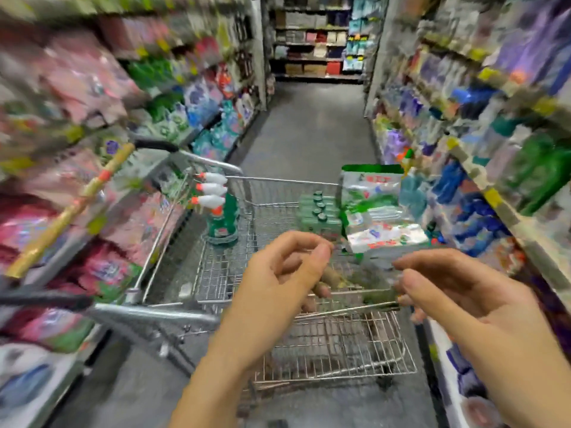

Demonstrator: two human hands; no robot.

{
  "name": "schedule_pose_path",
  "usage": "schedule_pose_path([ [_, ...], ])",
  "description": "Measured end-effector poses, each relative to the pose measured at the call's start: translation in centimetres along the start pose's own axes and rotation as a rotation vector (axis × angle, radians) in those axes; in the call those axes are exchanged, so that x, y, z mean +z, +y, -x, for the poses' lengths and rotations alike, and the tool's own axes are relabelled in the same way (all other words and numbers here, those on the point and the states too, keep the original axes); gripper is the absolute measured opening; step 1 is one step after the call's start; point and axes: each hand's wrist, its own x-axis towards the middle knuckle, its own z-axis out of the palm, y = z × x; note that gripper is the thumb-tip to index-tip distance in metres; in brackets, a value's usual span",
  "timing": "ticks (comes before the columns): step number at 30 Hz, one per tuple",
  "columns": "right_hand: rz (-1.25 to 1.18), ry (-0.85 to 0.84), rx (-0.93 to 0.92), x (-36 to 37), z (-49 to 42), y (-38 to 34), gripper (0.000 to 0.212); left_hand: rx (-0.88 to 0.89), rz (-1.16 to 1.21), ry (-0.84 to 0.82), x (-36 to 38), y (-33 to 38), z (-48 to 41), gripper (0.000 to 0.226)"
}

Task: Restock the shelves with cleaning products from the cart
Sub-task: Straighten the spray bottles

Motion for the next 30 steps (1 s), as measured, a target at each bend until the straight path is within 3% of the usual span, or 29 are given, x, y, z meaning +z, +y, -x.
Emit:
schedule_pose_path([
  [4,-0.023,-0.077,0.061,7.0,-4.2,2.5,0.023,-0.044,-0.119,0.084,-7.9,-1.4,-2.1,0.022],
  [8,-0.004,-0.178,0.124,11.7,-7.8,5.0,0.029,-0.123,-0.193,0.144,-13.3,-2.9,-4.4,0.009],
  [12,0.023,-0.309,0.216,14.5,-11.3,7.5,0.057,-0.182,-0.211,0.231,-16.3,-5.1,-7.2,0.008],
  [16,0.001,-0.364,0.327,16.5,-15.9,10.6,0.044,-0.256,-0.259,0.315,-18.7,-8.2,-11.2,0.011],
  [19,0.075,-0.431,0.342,18.4,-20.0,13.4,0.048,-0.350,-0.427,0.381,-20.5,-11.5,-15.2,0.022],
  [22,0.121,-0.474,0.357,20.6,-24.5,16.6,0.040,-0.451,-0.627,0.396,-22.7,-14.7,-19.7,0.048],
  [27,0.231,-0.604,0.380,24.3,-31.0,23.6,0.042,-0.598,-0.659,0.452,-25.5,-20.6,-25.4,0.075],
  [30,0.386,-0.722,0.319,27.0,-33.4,28.2,0.058,-0.611,-0.626,0.445,-26.8,-24.1,-27.9,0.073],
])
